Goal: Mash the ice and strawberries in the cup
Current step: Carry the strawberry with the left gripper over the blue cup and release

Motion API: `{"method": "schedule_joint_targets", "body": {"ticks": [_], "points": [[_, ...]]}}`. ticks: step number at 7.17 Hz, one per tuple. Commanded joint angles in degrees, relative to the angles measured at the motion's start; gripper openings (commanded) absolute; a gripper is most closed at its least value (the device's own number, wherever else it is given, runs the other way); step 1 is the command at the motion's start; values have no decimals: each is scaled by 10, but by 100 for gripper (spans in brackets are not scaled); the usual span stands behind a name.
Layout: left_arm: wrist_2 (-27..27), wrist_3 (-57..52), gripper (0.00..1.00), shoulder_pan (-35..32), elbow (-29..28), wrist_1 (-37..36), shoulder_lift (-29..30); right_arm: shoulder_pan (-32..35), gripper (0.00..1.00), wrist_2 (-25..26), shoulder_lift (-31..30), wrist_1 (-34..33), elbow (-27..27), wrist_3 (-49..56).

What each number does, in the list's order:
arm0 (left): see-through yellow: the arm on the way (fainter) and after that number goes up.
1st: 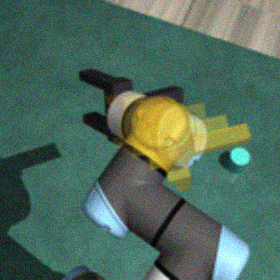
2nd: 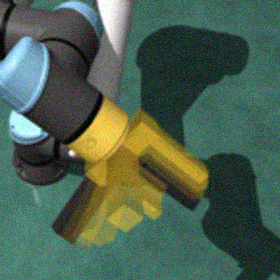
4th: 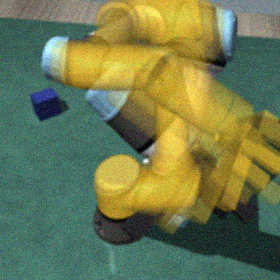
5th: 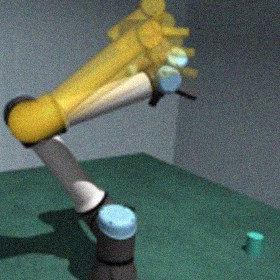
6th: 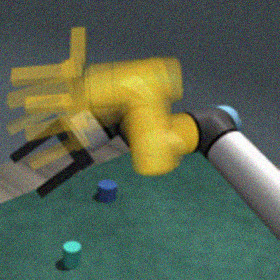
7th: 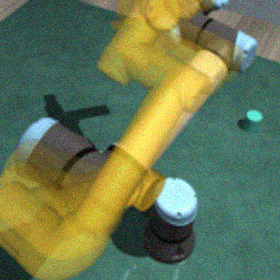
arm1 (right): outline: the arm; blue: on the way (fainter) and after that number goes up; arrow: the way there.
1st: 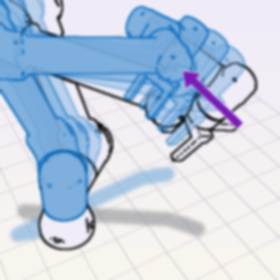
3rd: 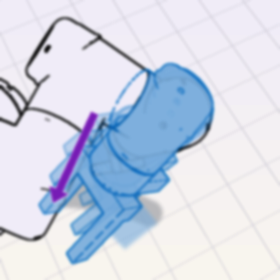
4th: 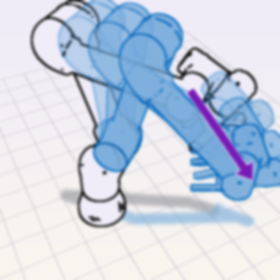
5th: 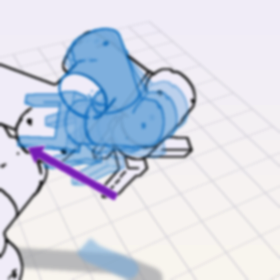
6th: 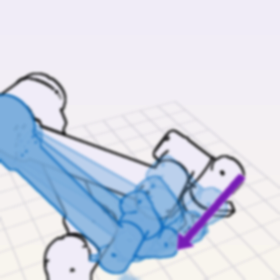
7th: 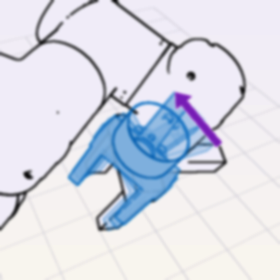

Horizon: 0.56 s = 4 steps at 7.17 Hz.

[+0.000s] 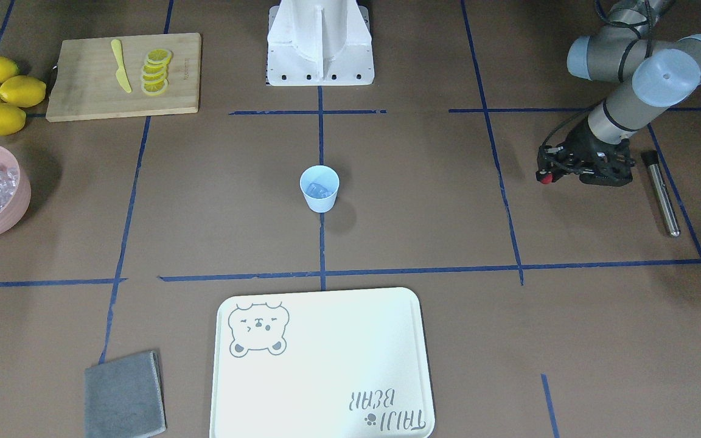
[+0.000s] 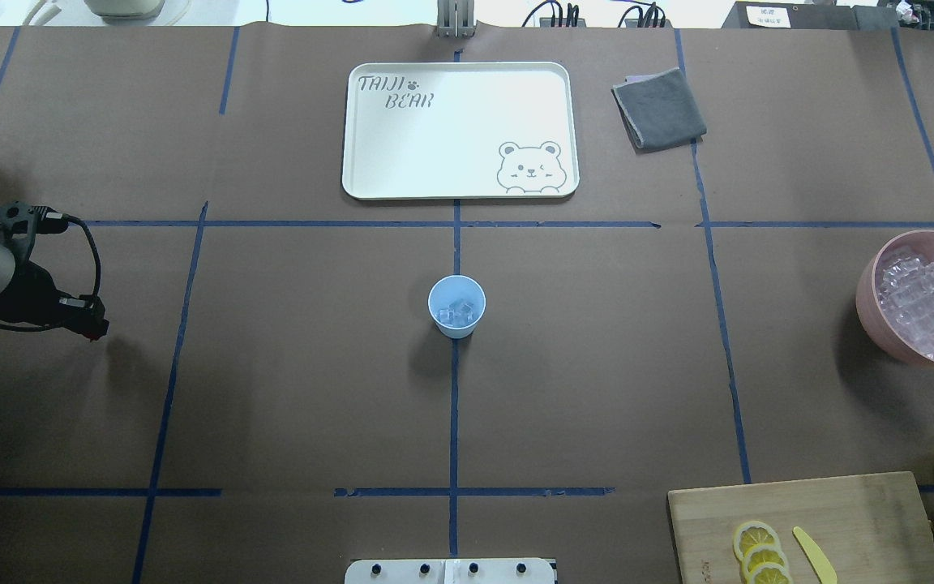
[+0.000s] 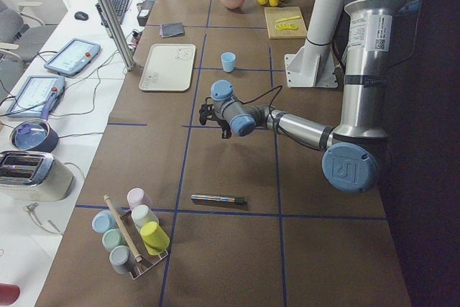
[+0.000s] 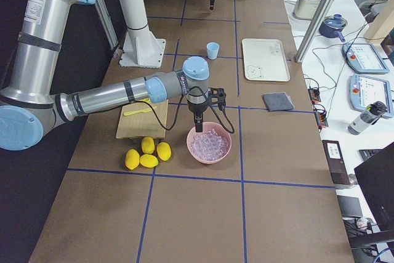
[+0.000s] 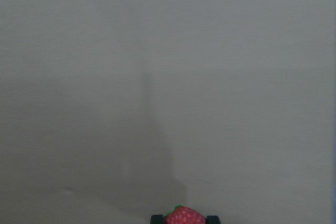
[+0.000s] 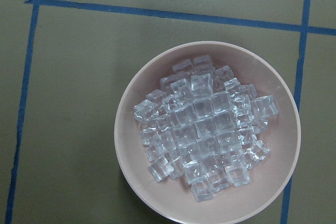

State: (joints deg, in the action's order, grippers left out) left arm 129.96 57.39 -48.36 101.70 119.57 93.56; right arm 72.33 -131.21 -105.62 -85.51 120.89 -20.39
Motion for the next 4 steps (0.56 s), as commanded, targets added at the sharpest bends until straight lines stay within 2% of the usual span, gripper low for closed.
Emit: {"method": "schedule_joint_targets", "body": {"ticks": [1, 2, 4], "points": [[28, 185, 0, 38, 10, -1, 132, 1, 100, -1, 1, 0, 1, 0], [14, 280, 0, 92, 6, -1, 186, 3, 100, -2, 1, 0, 1, 1], [-71, 344, 0, 148, -24, -2, 277, 4, 100, -4, 7, 0, -2, 0]]}}
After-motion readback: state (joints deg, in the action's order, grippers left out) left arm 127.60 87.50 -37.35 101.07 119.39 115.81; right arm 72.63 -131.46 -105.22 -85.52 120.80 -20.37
